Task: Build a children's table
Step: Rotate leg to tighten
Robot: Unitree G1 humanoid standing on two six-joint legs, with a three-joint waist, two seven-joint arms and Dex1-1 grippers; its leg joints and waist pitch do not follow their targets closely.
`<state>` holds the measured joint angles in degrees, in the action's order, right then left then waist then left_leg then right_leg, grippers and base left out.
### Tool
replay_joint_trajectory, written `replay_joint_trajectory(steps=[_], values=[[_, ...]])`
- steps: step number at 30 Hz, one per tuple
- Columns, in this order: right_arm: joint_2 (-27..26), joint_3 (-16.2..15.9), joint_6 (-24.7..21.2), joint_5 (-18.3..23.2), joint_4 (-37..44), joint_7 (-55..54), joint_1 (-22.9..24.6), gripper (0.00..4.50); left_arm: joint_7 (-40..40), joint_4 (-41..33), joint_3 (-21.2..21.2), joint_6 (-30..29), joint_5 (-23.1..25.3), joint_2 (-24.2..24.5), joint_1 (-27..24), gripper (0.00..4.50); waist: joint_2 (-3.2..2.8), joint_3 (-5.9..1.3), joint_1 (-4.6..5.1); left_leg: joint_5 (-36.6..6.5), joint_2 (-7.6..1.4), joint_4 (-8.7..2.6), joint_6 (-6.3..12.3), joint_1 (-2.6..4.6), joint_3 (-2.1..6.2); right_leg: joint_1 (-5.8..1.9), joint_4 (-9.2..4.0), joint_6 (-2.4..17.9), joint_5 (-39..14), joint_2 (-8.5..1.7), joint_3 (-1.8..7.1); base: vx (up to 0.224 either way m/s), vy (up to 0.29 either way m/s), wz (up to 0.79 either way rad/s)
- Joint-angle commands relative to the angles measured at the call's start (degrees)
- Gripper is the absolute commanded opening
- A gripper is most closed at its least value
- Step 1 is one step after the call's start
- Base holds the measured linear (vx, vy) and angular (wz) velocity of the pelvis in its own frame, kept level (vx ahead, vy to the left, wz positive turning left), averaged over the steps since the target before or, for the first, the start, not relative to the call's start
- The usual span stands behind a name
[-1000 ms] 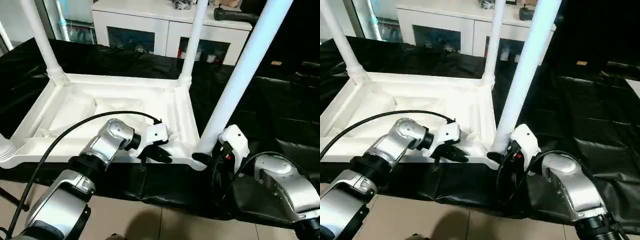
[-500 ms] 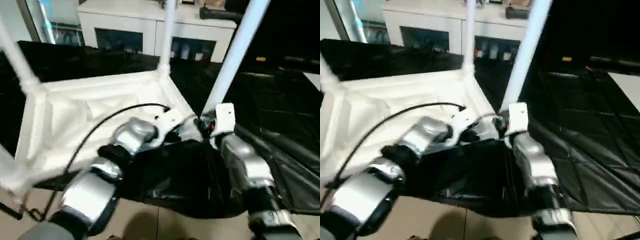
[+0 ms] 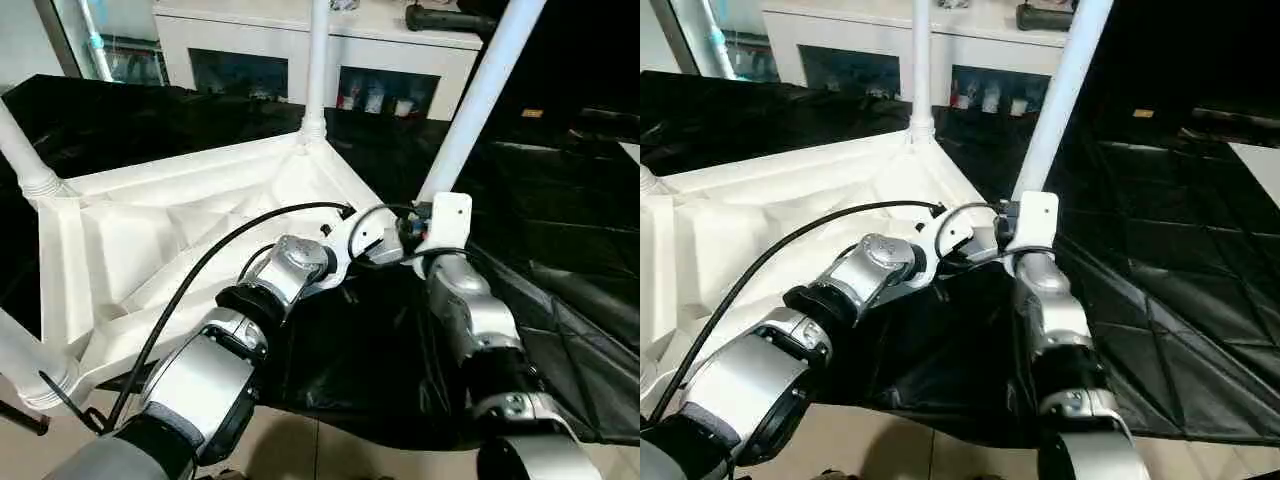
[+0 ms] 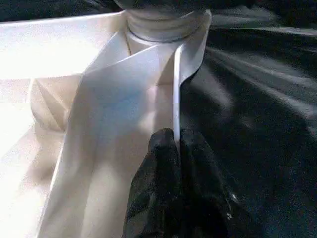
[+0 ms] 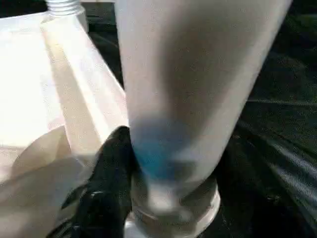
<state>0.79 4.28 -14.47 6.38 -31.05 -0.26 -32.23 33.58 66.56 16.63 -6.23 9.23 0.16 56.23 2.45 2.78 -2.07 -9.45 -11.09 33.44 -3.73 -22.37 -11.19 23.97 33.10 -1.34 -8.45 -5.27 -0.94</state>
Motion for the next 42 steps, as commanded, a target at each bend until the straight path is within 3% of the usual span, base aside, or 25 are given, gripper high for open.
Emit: replay_joint_trajectory(steps=[1,4,7,9,10,11,12,13,14,16,18,21,22,25,27,29,30,35,36,42], values=[[0.66,-3.48,-0.68,0.27,2.79,3.71,3.12,2.77,-1.57,0.17,-0.86,2.09,0.62,0.74,0.13,0.0,-0.07,-3.93,-0.42,-11.97,-1.13,-4.2,3.28,0.86,0.65,-3.27,-3.01,12.02,-7.29,-1.85,0.47,0.0,0.0,0.0],[4.26,-4.3,-1.85,-0.54,8.61,6.18,6.8,3.15,2.28,-0.21,0.34,3.64,1.11,1.54,-1.19,0.0,-0.1,-4.07,-0.25,-13.83,-1.28,-4.0,2.84,1.4,0.53,-2.83,-3.23,12.2,-9.33,-1.85,0.66,0.0,0.0,0.0],[10.81,-5.33,-4.28,-1.67,16.65,12.64,11.87,3.37,8.62,-0.92,1.89,6.03,1.39,2.83,-3.07,0.0,0.08,-3.77,-0.58,-14.31,-1.3,-4.08,3.06,1.29,0.48,-2.87,-3.4,11.98,-10.69,-1.89,0.73,0.0,0.0,0.0],[16.75,-6.56,-7.31,1.81,23.98,22.34,16.9,3.37,16.62,-2.16,4.15,8.48,1.98,4.56,-5.09,0.0,-0.48,-3.36,-1.21,-15.91,-1.51,-4.31,3.56,1.51,0.58,-3.01,-3.95,10.78,-12.84,-1.84,0.84,0.0,0.0,0.0],[20.41,-7.46,-8.64,4.98,28.53,28.85,20.01,3.37,21.92,-3.32,5.52,10.59,2.08,5.82,-6.35,0.0,-0.19,-3.1,-1.49,-17.5,-1.66,-4.35,3.79,1.71,0.45,-2.71,-4.13,10.42,-14.23,-1.88,1.08,0.0,0.0,0.0],[21.71,-7.74,-8.76,5.92,30.02,30.85,21.1,3.37,24.63,-4.11,5.98,11.42,1.74,6.37,-6.96,0.0,-0.24,-3.0,-1.58,-18.81,-1.53,-4.54,4.06,1.7,0.54,-2.92,-4.32,10.21,-15.87,-1.86,0.99,0.0,0.0,0.0],[23.22,-7.78,-8.58,6.52,31.28,32.67,22.27,3.37,27.77,-5.03,6.28,11.07,1.12,6.97,-7.57,0.0,-0.32,-2.88,-1.5,-22.2,-1.52,-4.72,3.31,1.77,0.64,-2.56,-4.87,8.94,-22.89,-2.22,1.03,0.0,0.0,0.0],[24.95,-7.94,-7.99,7.36,32.67,35.14,23.63,3.37,30.62,-5.87,6.78,10.65,0.82,7.73,-8.05,0.0,-0.64,-3.01,-1.49,-22.92,-1.56,-4.82,2.74,1.93,0.81,-2.54,-5.0,8.66,-24.67,-2.34,0.99,0.0,0.0,0.0],[26.12,-8.05,-7.59,7.93,33.63,36.83,24.55,3.37,32.43,-6.39,7.12,10.35,0.67,8.25,-8.34,0.0,-0.42,-2.98,-1.47,-23.87,-1.68,-4.76,2.06,2.19,0.81,-2.16,-5.28,8.32,-26.92,-2.37,1.03,0.0,0.0,0.0],[28.25,-8.15,-7.47,8.68,34.53,39.6,25.78,3.37,34.7,-6.85,7.92,10.23,1.23,9.56,-8.48,0.0,-0.69,-3.02,-1.55,-24.27,-1.88,-4.86,1.46,2.25,0.95,-1.97,-5.25,8.64,-26.92,-2.37,1.07,0.0,0.0,0.0],[29.32,-8.3,-7.56,9.78,34.62,42.46,25.91,3.37,37.75,-8.28,8.29,9.99,1.1,11.03,-8.83,0.0,-0.75,-3.06,-1.33,-24.86,-1.85,-4.99,1.02,2.13,1.04,-1.99,-5.09,9.06,-26.05,-2.3,0.96,0.0,0.0,0.0],[30.69,-9.44,-8.6,9.83,35.47,45.07,25.8,3.73,41.31,-11.62,8.31,9.46,0.49,12.63,-9.97,0.0,-0.73,-3.11,-1.21,-23.91,-1.91,-5.08,1.14,1.78,1.13,-2.27,-4.78,9.7,-24.61,-2.34,0.99,0.0,0.0,0.0],[30.7,-9.81,-8.55,9.53,35.37,45.28,25.63,3.73,42.07,-12.51,8.25,9.15,0.4,12.96,-10.28,0.0,-0.2,-3.1,-1.2,-23.68,-1.89,-5.04,1.32,1.71,1.04,-2.23,-4.81,9.73,-24.5,-2.32,0.97,0.0,0.0,0.0],[29.77,-11.89,-6.77,6.43,32.98,43.96,24.02,4.08,42.02,-14.29,8.04,8.56,0.46,13.55,-10.94,0.0,-0.62,-3.27,-1.36,-21.83,-2.02,-4.96,1.19,1.79,0.98,-2.14,-4.38,10.56,-22.06,-2.37,1.02,0.0,0.0,0.0],[28.81,-12.42,-6.03,5.16,31.22,42.78,22.83,4.2,42.1,-14.75,7.98,8.28,0.41,13.66,-11.13,0.0,-0.49,-3.34,-1.26,-21.17,-1.84,-4.91,0.97,1.74,0.89,-2.14,-4.23,11.02,-21.08,-2.29,0.92,0.0,0.0,0.0],[28.41,-12.31,-5.9,5.25,30.83,42.65,22.45,4.2,41.98,-14.9,7.94,8.19,0.45,13.7,-11.18,0.0,-0.46,-3.39,-1.36,-20.93,-1.92,-4.8,1.07,1.89,0.81,-2.12,-4.16,11.25,-19.86,-2.3,1.03,0.0,0.0,0.0],[27.66,-11.9,-6.34,6.19,30.37,42.83,21.71,4.2,41.98,-15.41,7.81,7.84,0.49,13.85,-11.37,0.0,-0.15,-3.41,-1.52,-20.17,-1.91,-4.8,1.54,1.76,0.75,-2.35,-3.98,11.5,-18.63,-2.33,1.01,0.0,0.0,0.0],[26.82,-11.88,-6.22,6.73,28.5,43.38,20.13,4.2,42.39,-17.77,7.69,6.38,0.5,14.45,-12.24,0.0,-0.21,-3.4,-1.47,-18.73,-1.84,-4.68,2.03,1.68,0.66,-2.43,-3.85,11.65,-17.92,-2.34,1.01,0.0,0.0,0.0],[26.63,-11.91,-6.1,6.64,28.07,43.56,19.95,3.93,42.41,-18.12,7.66,6.09,0.5,14.53,-12.38,0.0,-0.28,-3.4,-1.48,-18.69,-1.86,-4.72,2.01,1.65,0.68,-2.49,-3.85,11.62,-18.08,-2.35,1.0,0.0,0.0,0.0],[26.38,-12.2,-5.79,6.93,27.14,44.66,20.09,3.42,42.72,-19.84,7.75,5.12,0.53,15.42,-13.39,0.0,-0.25,-3.49,-1.5,-18.24,-1.84,-4.66,2.06,1.65,0.67,-2.59,-3.73,11.65,-17.37,-2.28,0.98,0.0,0.0,0.0]])
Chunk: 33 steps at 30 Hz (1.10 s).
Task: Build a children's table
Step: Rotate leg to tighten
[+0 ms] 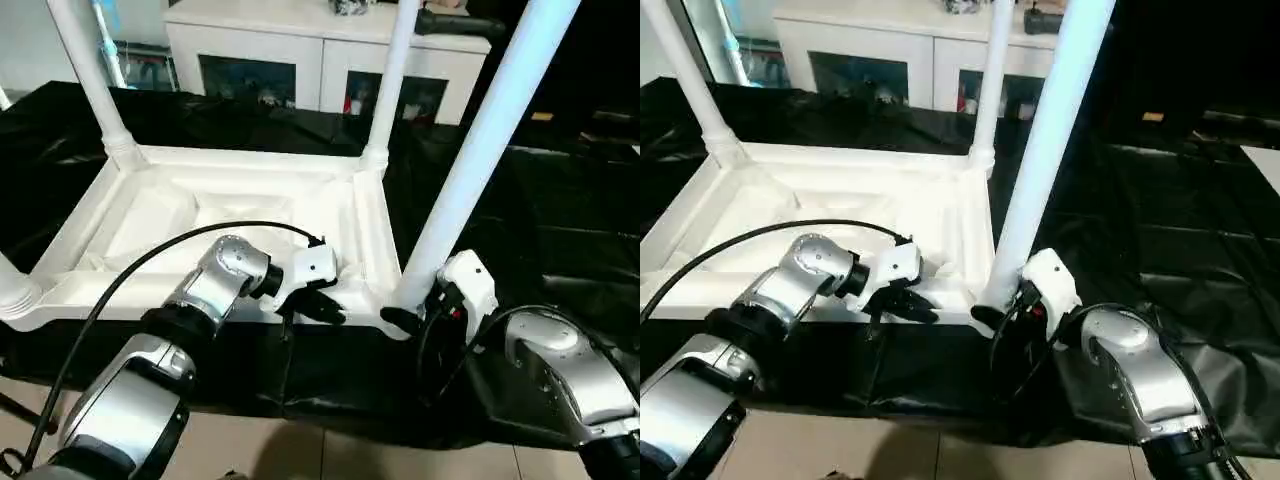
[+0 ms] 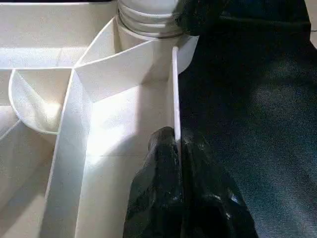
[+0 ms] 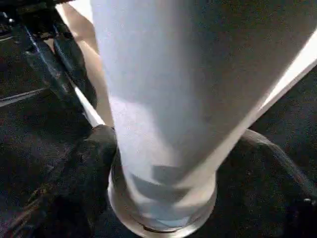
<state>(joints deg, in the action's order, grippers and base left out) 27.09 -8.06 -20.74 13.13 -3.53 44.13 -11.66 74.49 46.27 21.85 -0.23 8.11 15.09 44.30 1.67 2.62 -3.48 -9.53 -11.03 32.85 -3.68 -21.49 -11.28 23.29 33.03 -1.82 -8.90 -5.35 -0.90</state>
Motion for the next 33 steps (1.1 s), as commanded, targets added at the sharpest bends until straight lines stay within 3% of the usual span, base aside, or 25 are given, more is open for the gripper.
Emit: replay_joint_trajectory(steps=[1,4,14,15,17,18,20,22,23,24,26,29,31,33], values=[[0.14,-0.01,0.59,0.06,-0.37,0.44,-0.37,3.42,1.79,0.24,2.54,-1.06,1.67,0.6,-1.56,0.0,0.49,-3.33,-0.09,-18.04,-1.9,-4.06,2.05,0.78,0.74,-1.89,-3.65,12.21,-16.67,-2.19,0.96,0.0,0.0,0.0],[0.12,-0.11,0.5,0.09,-0.27,0.68,-0.16,3.0,1.73,-0.26,2.54,-1.44,1.68,0.82,-1.77,0.0,0.51,-3.3,-0.06,-18.04,-1.88,-4.06,2.04,0.82,0.71,-1.87,-3.64,12.33,-16.55,-2.12,0.94,0.0,0.0,0.0],[-1.57,0.79,-0.38,-0.63,-1.6,-2.44,-0.43,2.61,-0.17,-0.43,1.97,-2.41,1.8,0.97,-1.95,0.0,0.42,-3.34,0.04,-17.58,-1.79,-4.0,1.99,0.8,0.66,-1.82,-3.59,12.46,-16.1,-2.09,0.95,0.0,0.0,0.0],[-5.36,2.99,-1.24,-1.56,-4.56,-9.89,-2.35,2.61,-5.63,1.92,0.85,-2.72,2.47,-0.43,-0.69,0.0,0.4,-3.27,0.17,-18.37,-1.78,-4.1,1.58,0.82,0.71,-1.76,-3.69,12.23,-17.31,-2.04,0.9,0.0,0.0,0.0],[-7.59,4.36,-1.75,-1.85,-6.19,-14.13,-3.47,2.6,-9.13,3.49,0.19,-3.05,2.86,-1.33,0.23,0.0,0.42,-3.16,0.53,-19.72,-1.54,-4.11,0.8,0.87,0.7,-1.46,-3.89,11.87,-19.57,-1.94,0.84,0.0,0.0,0.0],[-10.06,5.88,-2.26,-2.17,-8.03,-18.88,-4.75,2.59,-13.12,5.34,-0.51,-3.37,3.32,-2.35,1.33,0.0,0.35,-3.2,1.06,-22.11,-1.37,-4.12,-0.75,1.11,0.92,-1.05,-4.25,10.6,-24.43,-1.99,0.72,0.0,0.0,0.0],[-13.35,8.0,-3.06,-2.17,-10.49,-25.09,-6.47,2.59,-18.9,7.79,-1.6,-4.04,3.64,-3.92,2.95,0.0,0.49,-3.16,1.51,-24.03,-1.35,-4.27,-1.8,1.22,1.34,-1.05,-4.69,8.93,-28.35,-2.07,0.46,-0.054,0.006,-0.03],[-20.37,11.2,-2.54,-1.68,-17.52,-36.52,-11.54,2.59,-29.96,12.66,-4.67,-7.02,2.59,-8.13,6.85,0.0,0.17,-3.19,1.83,-24.35,-1.28,-4.26,-2.11,1.2,1.43,-0.81,-4.88,8.53,-28.51,-2.09,0.51,-0.026,0.005,-0.02],[-20.77,11.33,-2.36,-1.66,-18.01,-37.08,-11.92,2.59,-30.48,12.92,-4.87,-7.21,2.45,-8.41,7.08,0.0,0.14,-3.23,2.14,-24.96,-1.11,-4.14,-2.24,1.17,1.32,-0.56,-4.85,8.58,-28.76,-2.03,0.49,0.0,0.0,0.0],[-22.46,11.89,-1.54,-1.59,-20.11,-39.43,-13.61,2.59,-32.65,14.07,-5.74,-8.03,1.84,-9.59,8.11,0.0,0.34,-3.68,2.19,-23.62,-1.13,-4.15,-2.35,0.79,1.63,-1.2,-4.56,8.44,-26.34,-2.13,0.37,0.0,0.0,0.0],[-23.89,12.16,-0.35,-1.95,-22.61,-42.18,-15.57,2.58,-35.98,15.29,-6.09,-8.14,1.96,-10.68,9.16,0.0,0.32,-3.74,1.97,-19.93,-1.14,-3.95,-1.22,0.5,1.06,-1.08,-4.18,9.65,-19.28,-1.8,0.63,0.0,0.0,0.0],[-28.14,13.97,3.56,-3.35,-31.7,-52.34,-22.03,2.45,-46.43,19.93,-7.37,-7.74,2.43,-14.07,12.45,0.0,0.27,-3.98,2.06,-18.2,-0.87,-3.57,-0.58,0.52,0.79,-1.17,-3.86,10.65,-17.16,-1.79,0.63,0.0,0.0,0.0],[-29.35,14.4,4.75,-3.52,-34.54,-52.88,-23.8,2.39,-48.19,21.17,-7.55,-6.68,2.62,-14.97,13.25,0.0,0.23,-4.16,2.05,-15.07,-0.87,-3.5,-0.03,0.09,0.78,-1.7,-3.35,11.01,-12.75,-1.72,0.59,0.0,0.0,0.0],[-29.83,13.75,5.31,-4.01,-35.45,-51.5,-24.48,2.19,-47.69,21.57,-7.46,-6.24,2.62,-15.46,13.42,0.0,0.31,-4.3,1.79,-11.3,-0.84,-3.16,1.74,0.07,0.59,-2.07,-2.75,12.44,-6.13,-1.58,0.59,0.0,0.0,0.0]])
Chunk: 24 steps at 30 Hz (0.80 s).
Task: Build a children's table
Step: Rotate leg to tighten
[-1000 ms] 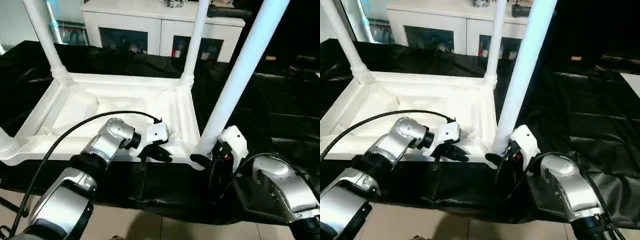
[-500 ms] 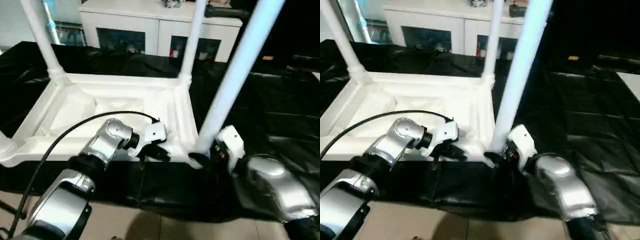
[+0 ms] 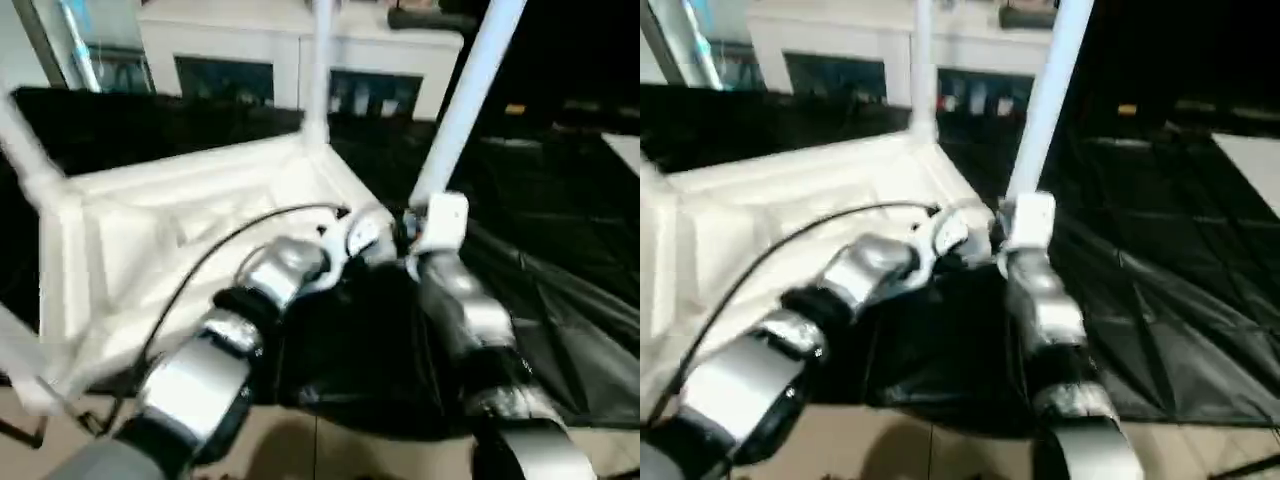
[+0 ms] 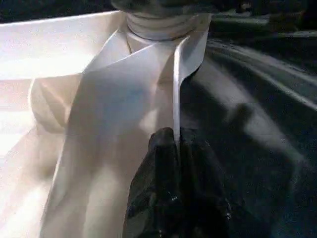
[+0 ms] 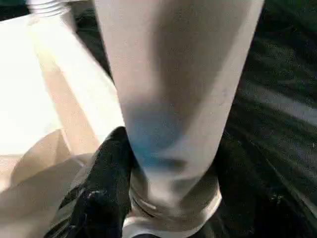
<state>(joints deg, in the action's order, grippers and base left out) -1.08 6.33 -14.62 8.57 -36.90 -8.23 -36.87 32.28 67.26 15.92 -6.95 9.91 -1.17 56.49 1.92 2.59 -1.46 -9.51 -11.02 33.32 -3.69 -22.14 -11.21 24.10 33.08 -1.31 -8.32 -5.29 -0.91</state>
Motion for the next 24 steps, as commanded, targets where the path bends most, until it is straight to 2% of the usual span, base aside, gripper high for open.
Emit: replay_joint_trajectory(steps=[1,2,3,5,6,8,9,11,12,16,17,18,19,20,21,22,24], values=[[-1.73,-0.8,-0.79,0.43,-1.77,1.19,0.88,2.19,-5.09,0.62,-1.53,0.72,0.77,0.75,1.12,0.0,0.24,-4.28,-0.35,-10.51,-0.91,-3.6,2.32,0.75,0.46,-2.99,-2.69,12.29,-5.29,-1.64,0.57,0.0,0.0,0.0],[-1.84,-0.82,-0.81,0.2,-1.62,1.51,0.9,2.19,-4.95,0.87,-1.5,1.21,0.83,0.73,1.04,0.0,0.2,-4.32,-0.52,-9.22,-0.89,-3.48,3.38,0.86,0.39,-3.1,-2.42,13.03,-2.99,-1.6,0.58,0.0,0.0,0.0],[-1.54,-1.47,-0.87,-0.15,0.22,3.02,1.87,2.63,-3.98,0.88,-1.3,1.71,0.93,1.07,0.51,0.0,0.2,-4.32,-0.64,-8.58,-0.91,-3.4,4.23,0.98,0.3,-3.17,-2.31,13.73,-1.66,-1.65,0.6,0.0,0.0,0.0],[-1.23,-2.1,-0.66,-0.2,1.68,4.65,2.77,2.63,-2.89,0.96,-1.0,2.63,1.07,1.4,0.01,0.0,0.23,-4.15,-0.84,-9.21,-0.97,-3.45,5.0,1.07,0.22,-3.19,-2.54,14.06,-2.64,-1.71,0.61,0.0,0.0,0.0],[-0.51,-2.82,-0.41,-0.21,4.15,6.06,4.38,2.81,-1.33,1.03,-0.91,3.33,0.89,1.81,-0.66,0.0,0.21,-3.94,-0.86,-10.79,-1.0,-3.67,4.95,0.9,0.34,-3.36,-2.85,13.32,-5.25,-1.86,0.59,0.0,0.0,0.0],[0.31,-3.19,-0.63,-0.23,6.22,6.11,5.63,2.81,-0.02,1.2,-0.79,4.15,0.74,2.06,-1.01,0.0,0.26,-3.86,-0.64,-12.47,-1.07,-3.83,4.32,0.99,0.44,-3.22,-3.15,12.81,-8.48,-1.89,0.57,0.0,0.0,0.0],[0.79,-3.42,-0.9,-0.26,7.52,6.2,6.35,3.03,0.82,1.21,-0.64,4.72,0.72,2.23,-1.22,0.0,0.25,-3.78,-0.59,-14.68,-1.13,-3.93,3.29,1.29,0.44,-2.91,-3.57,12.3,-12.36,-1.86,0.62,0.0,0.0,0.0],[2.98,-3.63,-2.22,-0.35,11.78,7.97,8.75,3.14,3.31,1.43,-0.07,5.98,0.93,2.95,-1.84,0.0,0.12,-3.81,-0.71,-15.55,-1.23,-3.95,2.64,1.5,0.41,-2.67,-3.65,11.82,-13.37,-1.77,0.69,0.0,0.0,0.0],[4.42,-3.68,-2.91,-0.2,13.99,9.52,10.08,3.2,5.12,1.4,0.25,6.23,0.98,3.36,-2.24,0.0,0.16,-3.73,-0.66,-15.34,-1.21,-4.08,2.61,1.33,0.51,-2.8,-3.65,11.67,-13.31,-1.73,0.67,0.0,0.0,0.0],[9.44,-4.52,-5.88,2.81,21.87,19.54,15.07,3.64,11.79,0.66,1.53,8.39,1.16,4.88,-3.84,0.0,0.07,-3.45,-1.39,-17.12,-1.34,-4.3,2.83,1.34,0.55,-2.85,-4.0,10.38,-15.2,-1.85,0.75,0.0,0.0,0.0],[11.22,-4.93,-6.07,3.25,23.87,22.41,16.64,3.64,14.46,0.28,1.9,8.83,1.02,5.33,-4.32,0.0,0.06,-3.45,-1.22,-17.33,-1.27,-4.3,2.71,1.22,0.55,-2.81,-3.94,10.36,-15.63,-1.83,0.75,0.0,0.0,0.0],[14.32,-5.19,-6.96,5.56,27.46,28.03,19.44,3.75,19.96,-0.79,2.71,9.44,0.62,6.32,-5.38,0.0,-0.08,-3.45,-1.5,-17.75,-1.31,-4.28,2.8,1.38,0.59,-2.81,-4.18,10.11,-16.79,-1.96,0.75,0.0,0.0,0.0],[18.1,-5.76,-7.64,7.62,31.12,33.84,22.45,3.87,26.16,-2.17,3.75,10.2,0.2,7.52,-6.6,0.0,0.09,-3.18,-1.95,-18.54,-1.65,-4.4,3.4,1.39,0.63,-2.98,-4.42,9.72,-17.87,-2.12,0.89,0.0,0.0,0.0],[19.94,-6.13,-7.81,8.46,32.7,36.49,23.82,3.96,29.06,-2.87,4.28,10.8,0.05,8.12,-7.2,0.0,0.09,-3.18,-1.95,-18.54,-1.65,-4.4,3.4,1.39,0.63,-2.98,-4.42,9.72,-17.87,-2.12,0.89,0.0,0.0,0.0],[22.94,-7.16,-7.87,9.01,34.57,40.27,25.77,4.02,32.02,-3.66,4.89,11.12,0.0,8.96,-7.83,0.0,-0.09,-3.08,-2.13,-19.39,-1.57,-4.44,3.51,1.33,0.59,-2.65,-4.49,9.96,-19.71,-2.12,0.93,0.0,0.0,0.0],[25.22,-8.07,-8.0,9.16,35.9,42.88,27.21,4.11,33.85,-4.09,5.3,11.29,0.12,9.58,-8.18,0.0,-0.03,-3.16,-2.15,-19.69,-1.58,-4.52,3.27,1.23,0.64,-2.86,-4.48,9.7,-20.22,-2.11,0.89,0.0,0.0,0.0],[28.96,-9.47,-8.73,9.94,37.85,47.64,29.53,4.2,37.33,-4.8,6.48,11.26,0.67,10.97,-8.71,0.0,-0.19,-3.1,-2.36,-20.79,-1.79,-4.56,3.04,1.49,0.68,-2.65,-4.55,9.68,-21.04,-2.15,0.99,0.0,0.0,0.0]])
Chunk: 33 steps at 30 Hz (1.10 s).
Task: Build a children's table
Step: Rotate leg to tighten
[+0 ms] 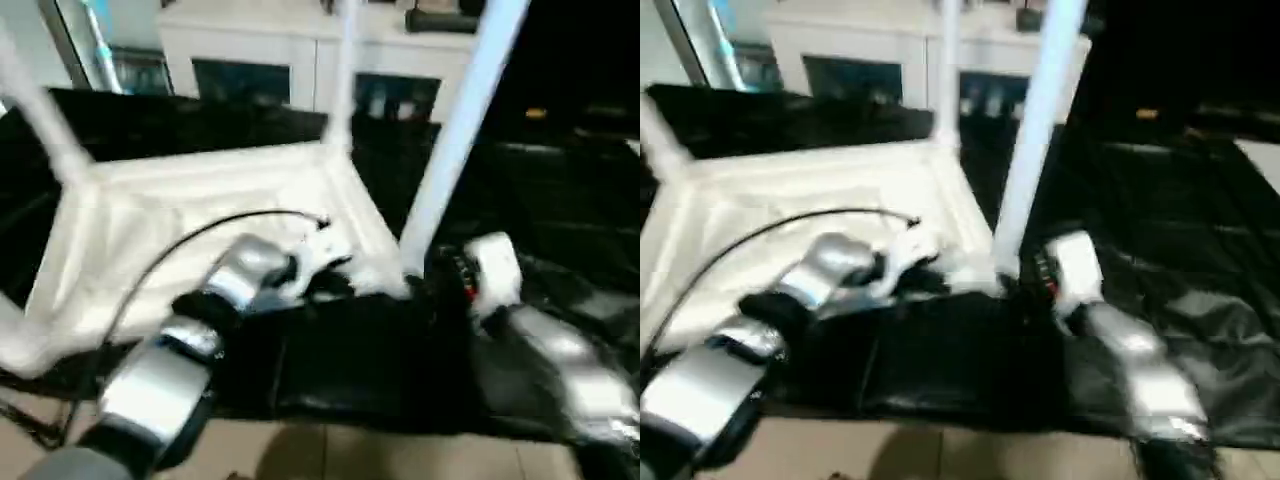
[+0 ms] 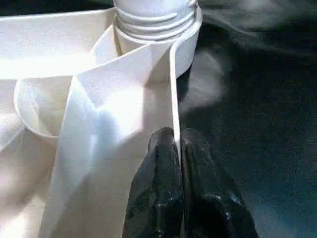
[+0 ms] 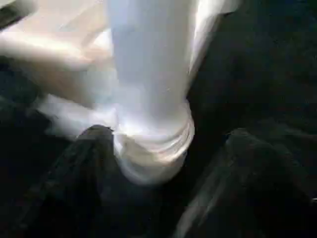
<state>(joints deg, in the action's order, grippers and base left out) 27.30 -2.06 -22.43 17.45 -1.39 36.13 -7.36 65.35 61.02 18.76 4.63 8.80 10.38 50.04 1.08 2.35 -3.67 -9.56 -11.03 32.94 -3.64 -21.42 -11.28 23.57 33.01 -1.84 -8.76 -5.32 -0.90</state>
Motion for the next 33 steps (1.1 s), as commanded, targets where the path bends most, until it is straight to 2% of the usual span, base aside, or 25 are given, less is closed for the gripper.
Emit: replay_joint_trajectory(steps=[1,2,3,4,6,10,11,12,15,16,20,21,26,32,33], values=[[2.08,-1.64,-1.86,1.53,3.36,5.27,0.83,4.33,6.35,1.01,4.29,-0.38,2.09,0.24,-2.54,0.0,0.63,-2.71,0.02,-21.85,-1.69,-4.29,2.7,0.71,0.78,-1.97,-4.66,10.04,-22.55,-2.12,0.89,0.0,0.0,0.0],[2.08,-1.64,-1.86,1.53,3.36,5.27,0.83,4.44,6.35,1.01,4.29,-0.38,2.09,0.24,-2.54,0.0,0.7,-2.73,0.02,-22.4,-1.65,-4.27,2.53,0.81,0.81,-1.94,-4.77,9.82,-23.73,-2.15,0.85,0.0,0.0,0.0],[3.25,-2.34,-2.21,1.5,4.23,7.02,1.31,4.48,8.92,0.2,4.97,-0.43,2.32,1.31,-2.93,0.0,0.71,-2.66,0.21,-23.76,-1.7,-4.35,1.87,0.89,1.02,-1.7,-5.03,9.24,-27.13,-2.33,0.82,0.0,0.0,0.0],[3.34,-2.83,-2.03,1.03,4.35,7.6,1.2,4.5,10.16,-0.58,5.3,-0.77,2.39,1.92,-3.2,0.0,0.89,-2.7,0.21,-24.06,-1.77,-4.34,1.61,1.02,1.07,-1.49,-5.12,8.82,-28.28,-2.35,0.85,0.0,0.0,0.0],[3.33,-3.75,-1.89,0.19,4.57,7.99,0.8,4.5,12.56,-2.73,5.97,-1.88,2.39,3.04,-3.97,0.0,0.74,-2.64,0.25,-24.32,-1.83,-4.4,1.25,1.12,1.12,-1.22,-5.22,8.71,-29.09,-2.37,0.89,0.0,0.0,0.0],[2.62,-5.72,-0.57,-2.14,3.23,7.01,-0.99,4.5,14.73,-6.18,6.53,-2.87,2.49,4.47,-5.28,0.0,0.74,-2.71,0.26,-23.98,-1.94,-4.57,0.68,0.95,1.17,-1.24,-4.85,9.35,-26.92,-2.35,0.94,0.0,0.0,0.0],[2.14,-6.11,0.07,-2.72,2.11,6.64,-1.79,4.5,15.35,-6.99,6.49,-3.16,2.28,4.72,-5.6,0.0,0.96,-2.75,0.28,-24.07,-1.91,-4.56,0.55,0.98,1.09,-1.22,-4.82,9.36,-26.29,-2.24,0.91,0.0,0.0,0.0],[1.71,-6.92,1.0,-3.76,0.46,6.66,-2.93,4.5,15.58,-8.18,6.24,-3.51,2.16,4.99,-6.03,0.0,1.05,-2.77,0.39,-23.59,-1.89,-4.62,0.49,0.7,1.23,-1.44,-4.53,9.66,-25.89,-2.45,0.86,0.0,0.0,0.0],[1.38,-7.98,1.95,-4.79,-1.11,7.62,-3.93,4.5,15.34,-9.07,5.95,-3.8,2.1,5.22,-6.43,0.0,1.07,-2.88,0.27,-22.61,-1.92,-4.47,0.64,0.84,0.99,-1.38,-4.42,10.2,-23.6,-2.31,0.95,0.0,0.0,0.0],[1.15,-7.99,1.69,-4.63,-1.24,7.74,-4.11,4.33,15.15,-9.37,5.89,-3.91,2.09,5.37,-6.58,0.0,1.18,-2.92,0.22,-22.41,-1.98,-4.44,0.72,0.92,0.97,-1.36,-4.35,10.37,-22.92,-2.33,0.97,0.0,0.0,0.0],[0.97,-7.81,1.6,-3.94,-1.51,8.43,-4.5,4.14,15.18,-11.86,5.84,-5.44,1.88,6.03,-7.44,0.0,1.32,-2.99,0.06,-20.28,-1.97,-4.42,1.48,0.69,0.85,-1.79,-3.88,11.3,-19.04,-2.28,0.99,0.0,0.0,0.0],[1.15,-7.93,1.6,-3.89,-1.52,8.76,-4.5,3.92,15.14,-12.43,5.79,-5.82,1.8,6.2,-7.63,0.0,1.32,-2.96,0.05,-20.09,-1.96,-4.39,1.59,0.71,0.83,-1.79,-3.84,11.45,-18.79,-2.26,0.99,0.0,0.0,0.0],[1.15,-8.09,2.1,-4.18,-2.32,9.69,-4.65,3.49,15.07,-13.99,5.59,-6.89,1.69,6.63,-8.19,0.0,1.34,-2.9,0.16,-20.77,-1.96,-4.43,1.3,0.73,0.89,-1.77,-4.0,11.01,-20.53,-2.33,0.99,0.0,0.0,0.0],[1.29,-7.57,2.52,-4.28,-3.42,10.62,-4.62,2.96,14.65,-15.14,5.41,-7.98,1.6,6.75,-8.56,0.0,1.38,-2.98,0.18,-20.38,-1.94,-4.38,1.32,0.74,0.86,-1.84,-3.87,11.2,-19.52,-2.23,0.99,0.0,0.0,0.0],[1.26,-7.49,2.39,-4.27,-3.46,10.73,-4.61,2.89,14.87,-15.65,5.35,-8.3,1.43,6.94,-8.72,0.0,0.78,-2.94,0.11,-20.51,-1.91,-4.42,1.22,0.81,0.91,-1.79,-3.87,11.31,-19.38,-2.22,1.01,0.0,0.0,0.0]])
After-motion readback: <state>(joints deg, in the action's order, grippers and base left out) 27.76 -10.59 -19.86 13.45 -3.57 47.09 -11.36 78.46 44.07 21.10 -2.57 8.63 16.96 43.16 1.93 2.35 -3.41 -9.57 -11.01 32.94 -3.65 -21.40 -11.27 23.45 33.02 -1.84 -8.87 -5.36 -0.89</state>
